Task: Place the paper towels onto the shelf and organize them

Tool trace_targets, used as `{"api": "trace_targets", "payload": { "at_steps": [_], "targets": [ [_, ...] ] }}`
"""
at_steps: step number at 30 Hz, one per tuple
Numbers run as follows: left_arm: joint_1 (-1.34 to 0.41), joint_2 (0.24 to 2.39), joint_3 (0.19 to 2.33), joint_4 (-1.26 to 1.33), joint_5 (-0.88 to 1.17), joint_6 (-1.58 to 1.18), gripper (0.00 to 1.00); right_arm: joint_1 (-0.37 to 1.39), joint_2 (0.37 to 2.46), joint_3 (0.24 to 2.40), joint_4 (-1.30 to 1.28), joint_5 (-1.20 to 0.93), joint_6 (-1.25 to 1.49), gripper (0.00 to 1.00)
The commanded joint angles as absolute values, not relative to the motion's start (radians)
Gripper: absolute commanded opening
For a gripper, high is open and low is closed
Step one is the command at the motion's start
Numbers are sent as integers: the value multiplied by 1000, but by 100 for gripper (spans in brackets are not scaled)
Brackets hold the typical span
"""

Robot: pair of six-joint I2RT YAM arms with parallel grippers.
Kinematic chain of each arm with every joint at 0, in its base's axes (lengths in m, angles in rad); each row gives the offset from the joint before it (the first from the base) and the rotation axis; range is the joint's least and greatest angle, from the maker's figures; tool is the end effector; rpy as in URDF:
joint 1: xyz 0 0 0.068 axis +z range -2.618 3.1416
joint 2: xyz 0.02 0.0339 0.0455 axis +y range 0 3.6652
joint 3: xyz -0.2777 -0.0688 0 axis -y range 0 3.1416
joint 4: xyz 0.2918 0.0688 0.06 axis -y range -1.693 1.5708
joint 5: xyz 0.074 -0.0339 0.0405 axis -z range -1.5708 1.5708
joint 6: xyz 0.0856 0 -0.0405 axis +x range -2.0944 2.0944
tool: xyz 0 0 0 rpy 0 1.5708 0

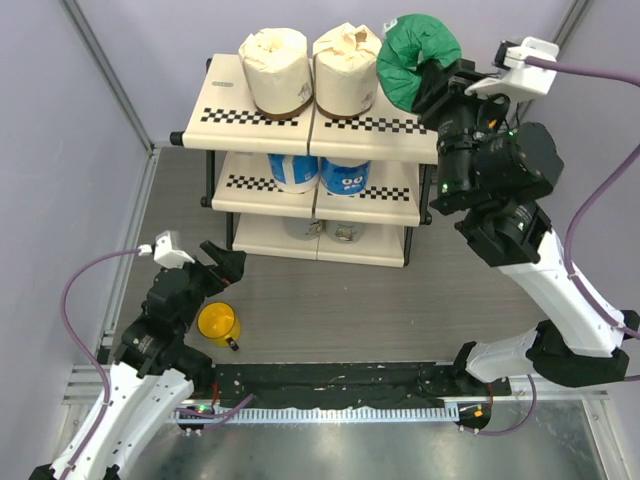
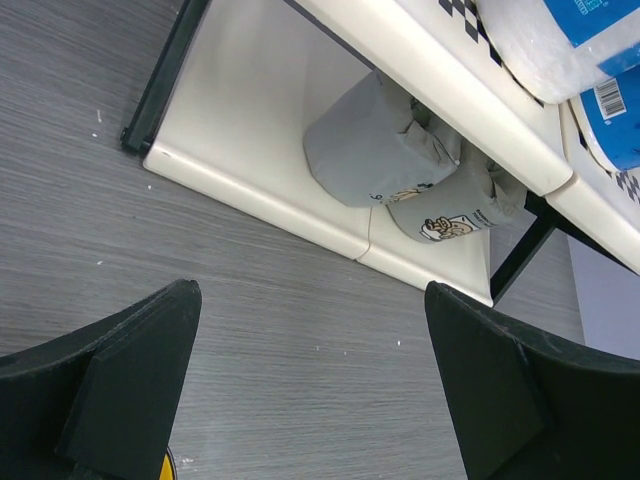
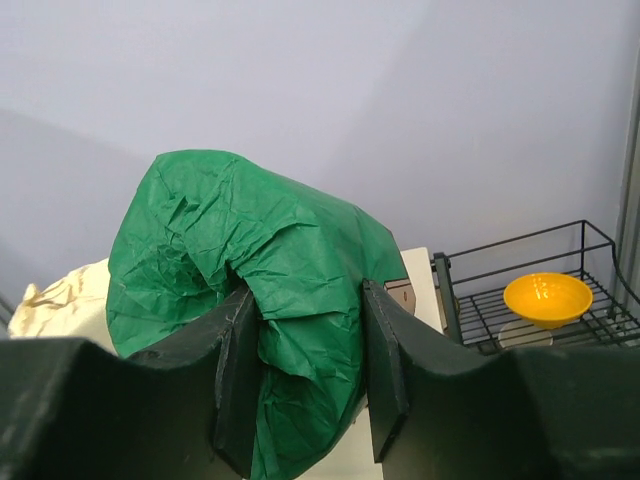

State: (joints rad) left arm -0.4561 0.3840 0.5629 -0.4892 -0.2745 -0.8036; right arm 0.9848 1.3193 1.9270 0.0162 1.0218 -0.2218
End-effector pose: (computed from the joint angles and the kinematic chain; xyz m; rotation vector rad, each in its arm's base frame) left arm 0.1789 -0.0619 0.2807 -0.5183 1.8430 -0.6059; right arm 0.2005 0.1700 0.6677 0.2843 1.2305 0.1759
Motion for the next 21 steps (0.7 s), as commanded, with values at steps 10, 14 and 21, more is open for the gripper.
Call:
{"api": "trace_targets", "payload": {
  "at_steps": [10,14,21],
  "targets": [
    [-457,339,574,-506,-271,-795,100,660,1407,2006,-236,706,132,32],
    [-457,330,571,-515,-275,-795,100,631,1420,2003,-248,683,149,32],
    [-457,319,568,-522,-276,-798,100,597,1450,2034,-264,627,170,32]
  ]
}}
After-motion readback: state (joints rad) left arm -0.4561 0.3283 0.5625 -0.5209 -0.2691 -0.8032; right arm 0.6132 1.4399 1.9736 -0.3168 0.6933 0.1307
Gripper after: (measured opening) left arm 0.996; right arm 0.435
